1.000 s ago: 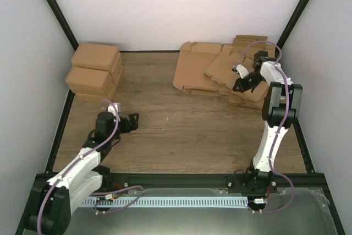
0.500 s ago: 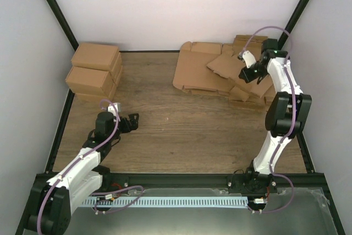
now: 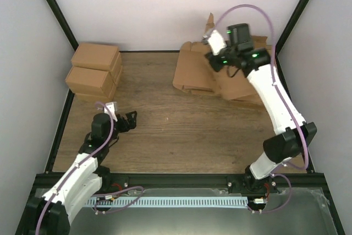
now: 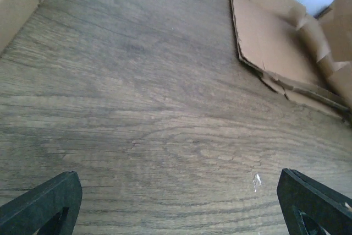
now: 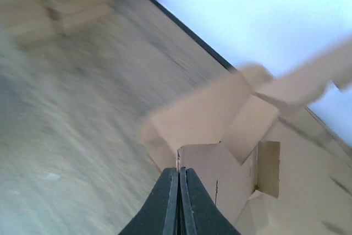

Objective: Fold the paper box

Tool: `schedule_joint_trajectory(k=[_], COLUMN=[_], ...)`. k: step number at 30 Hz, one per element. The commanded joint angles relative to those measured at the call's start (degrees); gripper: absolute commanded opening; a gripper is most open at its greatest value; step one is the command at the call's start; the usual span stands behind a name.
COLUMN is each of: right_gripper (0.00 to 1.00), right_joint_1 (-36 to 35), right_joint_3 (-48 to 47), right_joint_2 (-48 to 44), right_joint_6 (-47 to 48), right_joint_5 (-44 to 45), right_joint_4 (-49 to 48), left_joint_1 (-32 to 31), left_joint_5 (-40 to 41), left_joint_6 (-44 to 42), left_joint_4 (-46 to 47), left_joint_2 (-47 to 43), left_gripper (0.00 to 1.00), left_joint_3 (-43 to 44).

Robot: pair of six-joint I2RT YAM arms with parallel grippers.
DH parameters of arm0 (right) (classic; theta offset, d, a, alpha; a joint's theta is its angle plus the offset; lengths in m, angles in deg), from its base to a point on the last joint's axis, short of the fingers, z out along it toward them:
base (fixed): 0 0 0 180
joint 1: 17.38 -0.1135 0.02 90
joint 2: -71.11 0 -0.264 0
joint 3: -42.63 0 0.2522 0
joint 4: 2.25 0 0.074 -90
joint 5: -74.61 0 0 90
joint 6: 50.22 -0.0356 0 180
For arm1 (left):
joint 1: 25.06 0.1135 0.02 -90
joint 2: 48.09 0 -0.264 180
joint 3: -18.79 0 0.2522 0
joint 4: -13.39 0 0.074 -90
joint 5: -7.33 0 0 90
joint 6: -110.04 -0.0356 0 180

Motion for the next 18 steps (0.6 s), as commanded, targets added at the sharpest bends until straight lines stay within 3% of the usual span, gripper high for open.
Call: schedule_joint_trajectory(k=[1,7,12,18], right_gripper=[0.01,0.01,0.01,0.08], right_joint_1=[-14.47,-29.04,-37.67,-43.42], right_joint_3=[1.54,4.80,26.70,43.35], right_joint_2=[-3.02,2.06,-1.96,-10.86], right_joint_6=[-8.06,-13.76,-21.02,-23.64], right_joint_5=[-0.59,6.68,6.63,-4.04], right_joint_4=[-5.93,-2.98,-10.32,-20.53], left_joint_1=[-0.26,-0.20,-0.20,-0.20], left_joint_5=[4.19,8.91,15.35,16.28], left_joint_6=[4.21,11.34,15.03,14.93], left_joint_4=[-8.79,-19.93,-30.84,-37.00], left_joint_2=[-8.15,-21.20,-21.04,-18.71], left_gripper=[1.00,1.00,1.00,1.00], left_joint_3=[3.88,10.41,18.13,24.10])
